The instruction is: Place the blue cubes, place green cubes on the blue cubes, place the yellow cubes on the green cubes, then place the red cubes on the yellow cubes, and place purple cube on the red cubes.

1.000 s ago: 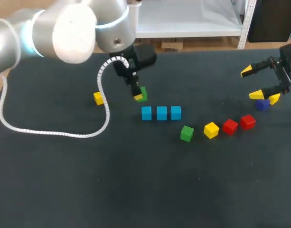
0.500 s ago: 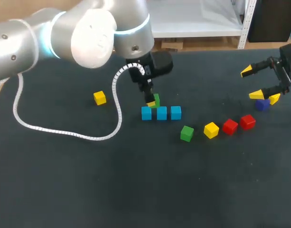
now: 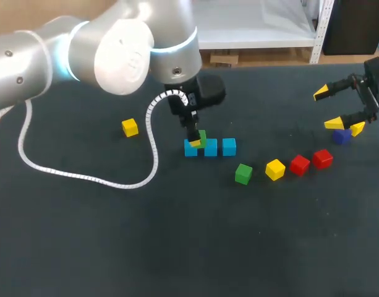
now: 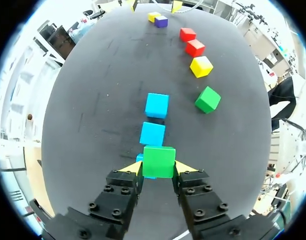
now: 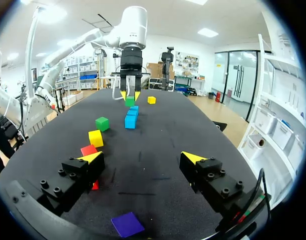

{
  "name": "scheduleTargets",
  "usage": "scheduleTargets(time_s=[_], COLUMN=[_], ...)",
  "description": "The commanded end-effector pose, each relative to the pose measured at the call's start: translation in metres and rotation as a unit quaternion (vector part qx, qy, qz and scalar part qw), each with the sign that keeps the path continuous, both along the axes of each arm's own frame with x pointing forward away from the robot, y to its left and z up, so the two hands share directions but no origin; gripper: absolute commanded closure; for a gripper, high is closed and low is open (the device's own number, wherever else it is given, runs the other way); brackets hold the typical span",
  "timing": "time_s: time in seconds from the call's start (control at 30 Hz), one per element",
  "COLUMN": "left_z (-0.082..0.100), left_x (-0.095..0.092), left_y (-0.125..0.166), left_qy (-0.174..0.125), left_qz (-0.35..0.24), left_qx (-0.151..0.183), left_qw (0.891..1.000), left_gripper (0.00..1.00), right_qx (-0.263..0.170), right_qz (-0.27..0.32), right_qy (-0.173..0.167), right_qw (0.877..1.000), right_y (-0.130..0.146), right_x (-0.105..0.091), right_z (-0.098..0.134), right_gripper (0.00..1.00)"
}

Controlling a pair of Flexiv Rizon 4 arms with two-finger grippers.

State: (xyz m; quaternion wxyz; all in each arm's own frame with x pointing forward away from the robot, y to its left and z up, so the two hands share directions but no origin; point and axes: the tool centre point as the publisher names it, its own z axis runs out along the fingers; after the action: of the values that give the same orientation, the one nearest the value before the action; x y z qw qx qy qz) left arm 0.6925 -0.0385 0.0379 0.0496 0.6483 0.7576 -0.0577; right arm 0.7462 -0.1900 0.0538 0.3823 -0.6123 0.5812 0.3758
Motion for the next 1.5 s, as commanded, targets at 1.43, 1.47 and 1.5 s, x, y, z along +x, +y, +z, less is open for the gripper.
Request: scheduleTargets(time_s=[1.43, 1.47, 1.5], left_z=[-0.0065, -0.0066, -0.0066], left_x=[0.0109, 0.0109, 0.0109], left_y=[-0.0075, -0.0074, -0.0074], left_qy=[0.006, 0.006, 0.007], left_qz=[-0.029, -0.029, -0.029], left_qx=[-0.003, -0.002, -0.002], left_qw=[1.0, 1.0, 1.0], left_gripper=[0.89, 0.87, 0.86], right_qx=[0.0, 0.0, 0.0], right_qz=[-0.001, -0.001, -0.001], right_qy=[-0.001, -0.001, -0.001], right_qw=[1.0, 1.0, 1.0], right_y=[0.0003, 0.0003, 0.0003], right_x=[-0.0006, -0.0006, -0.0006], right_z=[0.0001, 0.0001, 0.0001], right_gripper=[0.0, 0.0, 0.0])
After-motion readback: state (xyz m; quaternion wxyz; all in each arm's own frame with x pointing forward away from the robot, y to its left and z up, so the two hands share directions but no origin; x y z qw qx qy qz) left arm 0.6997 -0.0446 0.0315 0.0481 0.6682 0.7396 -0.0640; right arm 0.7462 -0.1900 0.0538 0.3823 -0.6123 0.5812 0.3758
